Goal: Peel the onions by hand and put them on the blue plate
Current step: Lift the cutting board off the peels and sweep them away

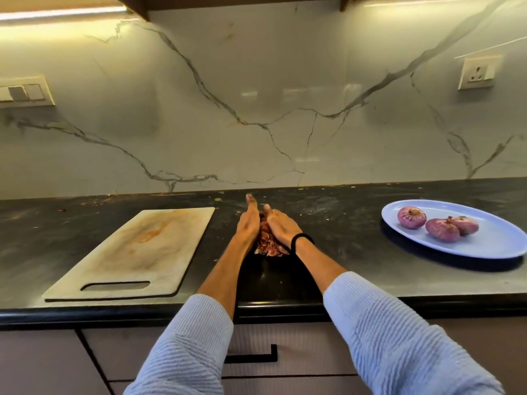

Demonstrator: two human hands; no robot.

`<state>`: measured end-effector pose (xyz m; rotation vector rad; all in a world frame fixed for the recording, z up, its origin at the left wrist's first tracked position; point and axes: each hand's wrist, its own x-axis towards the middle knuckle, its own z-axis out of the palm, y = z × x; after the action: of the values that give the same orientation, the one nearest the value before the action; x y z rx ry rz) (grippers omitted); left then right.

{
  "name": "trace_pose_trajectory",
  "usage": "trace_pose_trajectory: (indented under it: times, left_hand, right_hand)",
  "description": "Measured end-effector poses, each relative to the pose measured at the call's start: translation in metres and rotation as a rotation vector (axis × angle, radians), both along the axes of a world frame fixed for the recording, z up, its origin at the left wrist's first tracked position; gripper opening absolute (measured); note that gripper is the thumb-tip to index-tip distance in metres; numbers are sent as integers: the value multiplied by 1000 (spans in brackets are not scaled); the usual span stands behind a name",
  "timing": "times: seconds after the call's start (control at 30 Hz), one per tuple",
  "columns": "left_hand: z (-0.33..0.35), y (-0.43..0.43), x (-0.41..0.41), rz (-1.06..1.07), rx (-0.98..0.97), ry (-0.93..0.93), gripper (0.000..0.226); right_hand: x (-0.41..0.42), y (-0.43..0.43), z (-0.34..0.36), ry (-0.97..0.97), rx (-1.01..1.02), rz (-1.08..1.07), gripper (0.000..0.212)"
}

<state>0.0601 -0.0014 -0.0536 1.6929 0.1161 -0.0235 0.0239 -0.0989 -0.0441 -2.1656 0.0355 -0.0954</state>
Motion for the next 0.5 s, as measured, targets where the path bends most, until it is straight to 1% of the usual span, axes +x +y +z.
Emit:
trace_pose_trajectory:
  times: [0.13,0.2,0.27,0.37,0.5]
  left_hand:
    - [3,-6,-19,50,-7,-6,100]
    - [2,-11,-30,116,-15,-28,88]
    - [-2,-14,-32,204,-63,-36,83]
    - [-6,-13,-36,309,-254,19,69]
    - [-11,-3,-40,254,-631,127,64]
  right_hand:
    - [-5,2,-2,-18,28,-46,54]
    - [-9,5,-3,-26,47,-72,48]
    - [-13,11,-5,-38,83,-99,42]
    - [-20,24,-8,-65,193,-149,35]
    - [-31,39,-7,-58,355,-232,27]
